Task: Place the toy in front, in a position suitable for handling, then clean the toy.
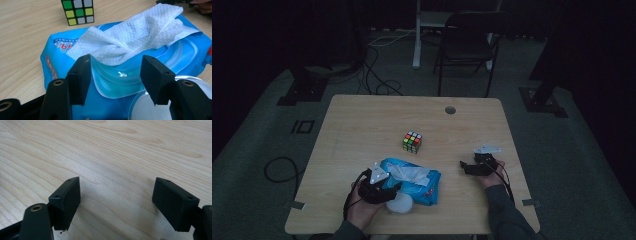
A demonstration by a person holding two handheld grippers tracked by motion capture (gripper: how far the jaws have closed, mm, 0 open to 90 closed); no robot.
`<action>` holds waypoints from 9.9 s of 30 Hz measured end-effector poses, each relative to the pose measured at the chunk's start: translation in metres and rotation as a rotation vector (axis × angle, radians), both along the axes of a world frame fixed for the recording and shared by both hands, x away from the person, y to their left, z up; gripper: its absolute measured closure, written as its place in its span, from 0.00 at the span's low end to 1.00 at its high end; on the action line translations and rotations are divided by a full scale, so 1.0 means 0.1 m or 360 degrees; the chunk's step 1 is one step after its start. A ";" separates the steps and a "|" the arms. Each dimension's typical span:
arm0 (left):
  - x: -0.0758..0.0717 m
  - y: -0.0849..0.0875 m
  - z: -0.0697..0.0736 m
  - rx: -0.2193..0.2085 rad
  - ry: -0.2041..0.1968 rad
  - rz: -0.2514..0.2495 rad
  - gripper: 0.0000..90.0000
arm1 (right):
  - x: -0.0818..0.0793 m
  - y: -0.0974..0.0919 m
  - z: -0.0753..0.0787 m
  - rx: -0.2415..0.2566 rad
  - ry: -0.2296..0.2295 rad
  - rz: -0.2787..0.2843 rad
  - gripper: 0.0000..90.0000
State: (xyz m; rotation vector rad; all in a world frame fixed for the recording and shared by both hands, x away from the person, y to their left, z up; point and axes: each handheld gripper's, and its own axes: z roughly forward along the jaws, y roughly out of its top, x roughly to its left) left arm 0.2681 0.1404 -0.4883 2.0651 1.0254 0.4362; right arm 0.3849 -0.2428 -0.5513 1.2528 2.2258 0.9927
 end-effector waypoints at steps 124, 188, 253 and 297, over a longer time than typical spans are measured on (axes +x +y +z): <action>0.49 1.06 0.10 -0.0115 -0.0175 0.0437 0.63 | 0.00 0.01 0.00 -0.0005 0.0006 0.0036 0.23; 0.35 0.92 -0.03 -0.0255 -0.0184 0.0237 0.55 | 0.68 1.66 0.31 0.0145 -0.0108 0.0612 0.25; 0.57 0.99 0.22 -0.0175 -0.0260 0.0270 0.53 | -0.19 1.16 0.37 -0.0007 -0.0225 0.0504 0.38; 1.35 0.59 0.46 -0.0060 -0.0124 0.0093 1.00 | -0.23 1.07 0.31 0.0050 -0.0241 0.0441 0.38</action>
